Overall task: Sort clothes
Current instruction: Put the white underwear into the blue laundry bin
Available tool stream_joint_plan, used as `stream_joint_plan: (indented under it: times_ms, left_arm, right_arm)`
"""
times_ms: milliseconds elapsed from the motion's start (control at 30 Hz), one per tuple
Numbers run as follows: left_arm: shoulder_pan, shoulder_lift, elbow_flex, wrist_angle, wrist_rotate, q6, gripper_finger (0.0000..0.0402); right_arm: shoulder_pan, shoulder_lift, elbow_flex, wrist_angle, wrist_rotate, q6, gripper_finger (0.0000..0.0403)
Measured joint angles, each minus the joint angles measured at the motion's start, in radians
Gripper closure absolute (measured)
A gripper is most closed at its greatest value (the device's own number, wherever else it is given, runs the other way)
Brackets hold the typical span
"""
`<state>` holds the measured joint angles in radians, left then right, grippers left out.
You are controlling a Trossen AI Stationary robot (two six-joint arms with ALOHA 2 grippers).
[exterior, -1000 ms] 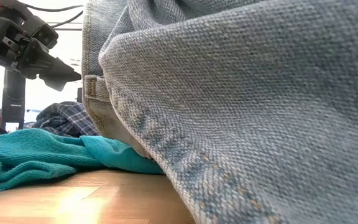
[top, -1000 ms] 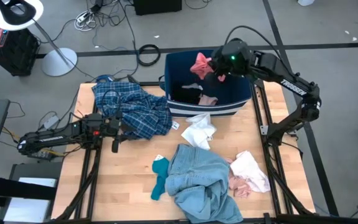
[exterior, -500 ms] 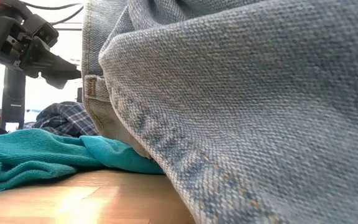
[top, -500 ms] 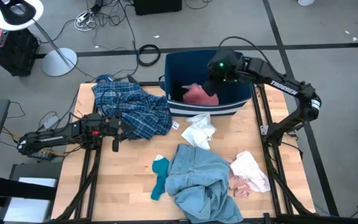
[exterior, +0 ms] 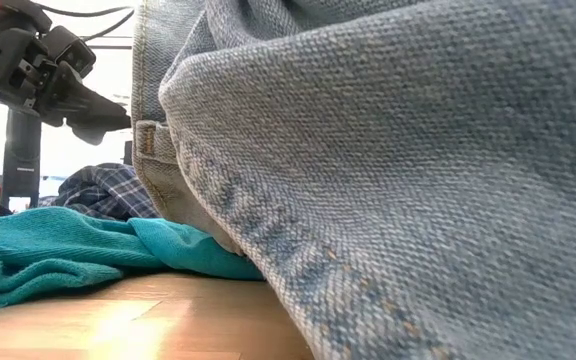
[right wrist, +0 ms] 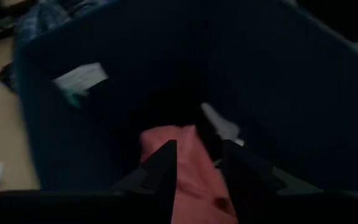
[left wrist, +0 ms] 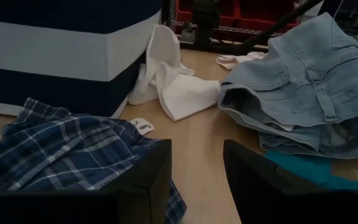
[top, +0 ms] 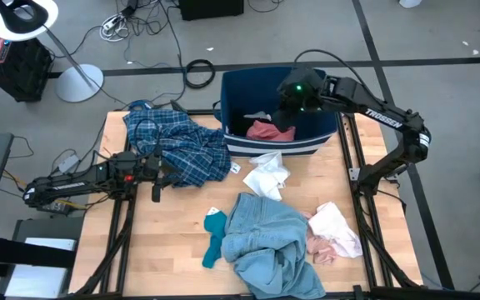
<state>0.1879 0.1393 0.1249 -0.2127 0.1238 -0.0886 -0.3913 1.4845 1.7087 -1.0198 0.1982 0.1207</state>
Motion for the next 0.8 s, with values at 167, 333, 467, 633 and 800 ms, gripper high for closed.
stream_joint_plan:
  times_ms: [167,333,467,633,800]
  left_arm:
    - [0.0,0.0,0.0,-0.006,0.0,0.0,0.0251]
    - [0.0,0.0,0.0,-0.015,0.0,0.003,0.0251]
    - [0.0,0.0,0.0,-0.015,0.0,0.004,0.0251]
    - [0.0,0.0,0.0,-0.014,0.0,0.004,0.0251]
    - [0.0,0.0,0.0,-0.01,0.0,0.005,0.0251]
  right_arm:
    - [0.051,-0.019,0.011,-0.093,-0.039,0.063,0.0277]
    - [0.144,-0.056,0.011,-0.178,-0.046,0.148,0.0279]
    - [0.228,-0.077,0.011,-0.22,-0.045,0.207,0.028]
    - [0.329,-0.092,0.011,-0.308,-0.027,0.288,0.0281]
    - [0.418,-0.092,0.009,-0.408,0.039,0.387,0.0282]
